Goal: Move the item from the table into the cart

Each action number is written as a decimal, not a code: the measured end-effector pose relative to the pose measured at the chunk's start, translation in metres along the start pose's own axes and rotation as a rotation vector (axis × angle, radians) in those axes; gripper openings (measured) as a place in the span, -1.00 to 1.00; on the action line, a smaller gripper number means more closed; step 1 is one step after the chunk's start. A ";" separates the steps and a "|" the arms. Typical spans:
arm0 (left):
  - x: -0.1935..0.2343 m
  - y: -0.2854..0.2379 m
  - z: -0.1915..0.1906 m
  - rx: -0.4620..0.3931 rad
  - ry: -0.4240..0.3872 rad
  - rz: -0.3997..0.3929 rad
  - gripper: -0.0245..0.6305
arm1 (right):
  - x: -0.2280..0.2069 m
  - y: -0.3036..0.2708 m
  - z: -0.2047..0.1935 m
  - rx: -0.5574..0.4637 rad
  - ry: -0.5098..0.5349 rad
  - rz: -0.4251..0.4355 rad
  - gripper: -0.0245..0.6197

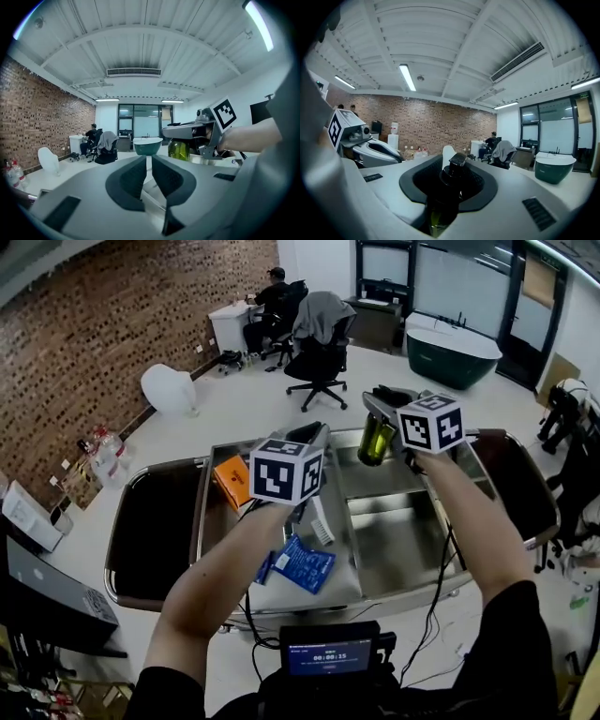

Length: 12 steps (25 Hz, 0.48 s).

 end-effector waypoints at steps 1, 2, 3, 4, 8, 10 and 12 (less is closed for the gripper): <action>0.001 -0.007 -0.005 0.008 0.004 0.008 -0.85 | -0.005 -0.007 -0.008 0.001 0.000 0.005 -0.70; 0.002 -0.013 -0.009 0.016 0.009 0.013 -0.85 | -0.009 -0.014 -0.014 0.002 0.001 0.008 -0.70; 0.004 -0.018 -0.014 0.023 0.012 0.019 -0.85 | -0.013 -0.021 -0.020 0.006 0.004 0.012 -0.70; 0.007 -0.024 -0.020 0.031 0.012 0.026 -0.85 | -0.015 -0.029 -0.025 0.013 0.011 0.016 -0.70; 0.026 -0.052 -0.041 0.068 0.021 0.070 -0.85 | -0.028 -0.066 -0.052 0.059 0.043 0.022 -0.70; 0.033 -0.063 -0.048 0.076 0.014 0.085 -0.85 | -0.036 -0.082 -0.066 0.068 0.050 0.010 -0.70; 0.038 -0.072 -0.055 0.087 0.008 0.094 -0.85 | -0.041 -0.094 -0.080 0.069 0.051 0.003 -0.70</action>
Point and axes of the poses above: the fingertips, and each gripper's own axes: y backward along the fingers, x to its left, z out of its top, the point moved 9 cm from there along y, backward along the fingers, and after that the axes turned 2 degrees about y, right-handed, at the moved point
